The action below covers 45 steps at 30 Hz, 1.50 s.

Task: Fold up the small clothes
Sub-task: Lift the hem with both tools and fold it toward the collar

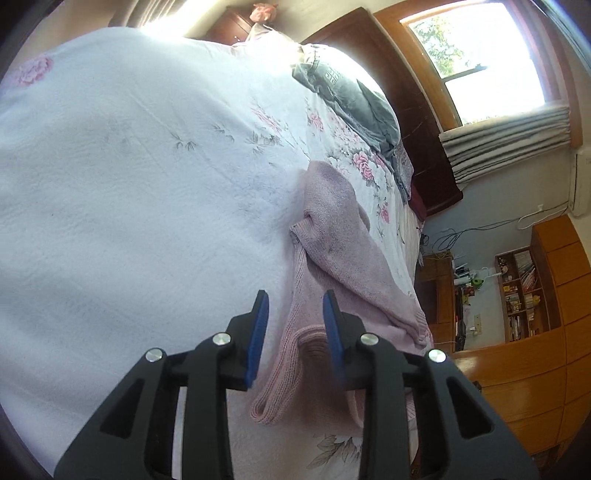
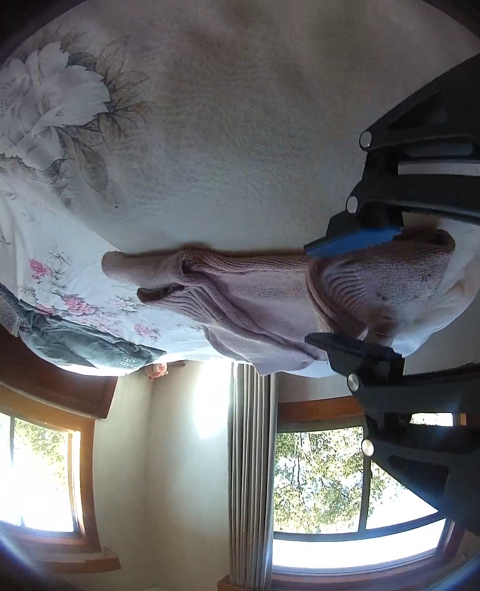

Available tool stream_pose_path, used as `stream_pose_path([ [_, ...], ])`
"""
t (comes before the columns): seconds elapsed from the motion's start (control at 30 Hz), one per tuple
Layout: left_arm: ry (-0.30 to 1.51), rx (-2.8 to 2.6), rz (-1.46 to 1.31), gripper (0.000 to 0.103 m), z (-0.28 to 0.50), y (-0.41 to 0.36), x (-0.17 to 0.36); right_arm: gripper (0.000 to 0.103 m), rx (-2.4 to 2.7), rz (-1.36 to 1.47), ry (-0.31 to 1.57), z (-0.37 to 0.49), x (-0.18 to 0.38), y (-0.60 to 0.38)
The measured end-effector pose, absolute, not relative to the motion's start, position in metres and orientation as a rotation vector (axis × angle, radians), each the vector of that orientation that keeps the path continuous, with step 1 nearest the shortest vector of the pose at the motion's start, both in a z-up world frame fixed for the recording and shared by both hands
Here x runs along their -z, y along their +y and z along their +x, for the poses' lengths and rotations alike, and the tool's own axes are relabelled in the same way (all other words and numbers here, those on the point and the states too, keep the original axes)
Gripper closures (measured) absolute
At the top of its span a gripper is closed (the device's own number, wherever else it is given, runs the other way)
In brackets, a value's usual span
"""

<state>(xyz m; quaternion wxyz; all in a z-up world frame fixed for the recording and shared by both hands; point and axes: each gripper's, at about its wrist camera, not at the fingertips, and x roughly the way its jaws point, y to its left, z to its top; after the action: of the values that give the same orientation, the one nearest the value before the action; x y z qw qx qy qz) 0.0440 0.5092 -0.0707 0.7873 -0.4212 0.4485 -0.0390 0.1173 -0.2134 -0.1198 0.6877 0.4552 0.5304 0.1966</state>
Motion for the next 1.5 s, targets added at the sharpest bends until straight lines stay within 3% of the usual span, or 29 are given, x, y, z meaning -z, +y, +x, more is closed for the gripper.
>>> stream_pose_path([
  [0.27, 1.013, 0.197, -0.563, 0.056, 0.06, 0.46, 0.065, 0.054, -0.432, 0.858, 1.162, 0.123, 0.093, -0.209],
  [0.4, 1.026, 0.243, -0.448, 0.05, 0.077, 0.437, 0.069, 0.048, -0.45, 0.751, 1.174, 0.127, 0.087, -0.19],
  [0.73, 1.149, 0.245, -0.25, 0.044, 0.126, 0.395, 0.096, 0.046, -0.473, 0.585, 1.213, 0.125, 0.087, -0.157],
  [0.83, 1.163, 0.266, -0.226, 0.057, 0.131, 0.388, 0.101, 0.045, -0.472, 0.517, 1.214, 0.129, 0.085, -0.149],
  [0.93, 1.167, 0.291, -0.2, 0.091, 0.13, 0.377, 0.101, 0.044, -0.483, 0.437, 1.21, 0.133, 0.081, -0.139],
  [1.27, 1.161, 0.286, -0.158, 0.086, 0.127, 0.37, 0.103, 0.046, -0.446, 0.026, 1.255, 0.155, 0.098, -0.089],
  [1.4, 1.161, 0.287, -0.14, 0.072, 0.129, 0.364, 0.104, 0.074, -0.434, -0.073, 1.242, 0.15, 0.097, -0.079],
  [1.43, 1.159, 0.284, -0.122, 0.073, 0.128, 0.361, 0.104, 0.08, -0.43, -0.078, 1.235, 0.149, 0.096, -0.08],
  [1.5, 1.157, 0.278, -0.094, 0.092, 0.126, 0.356, 0.103, 0.086, -0.43, -0.064, 1.219, 0.146, 0.091, -0.084],
])
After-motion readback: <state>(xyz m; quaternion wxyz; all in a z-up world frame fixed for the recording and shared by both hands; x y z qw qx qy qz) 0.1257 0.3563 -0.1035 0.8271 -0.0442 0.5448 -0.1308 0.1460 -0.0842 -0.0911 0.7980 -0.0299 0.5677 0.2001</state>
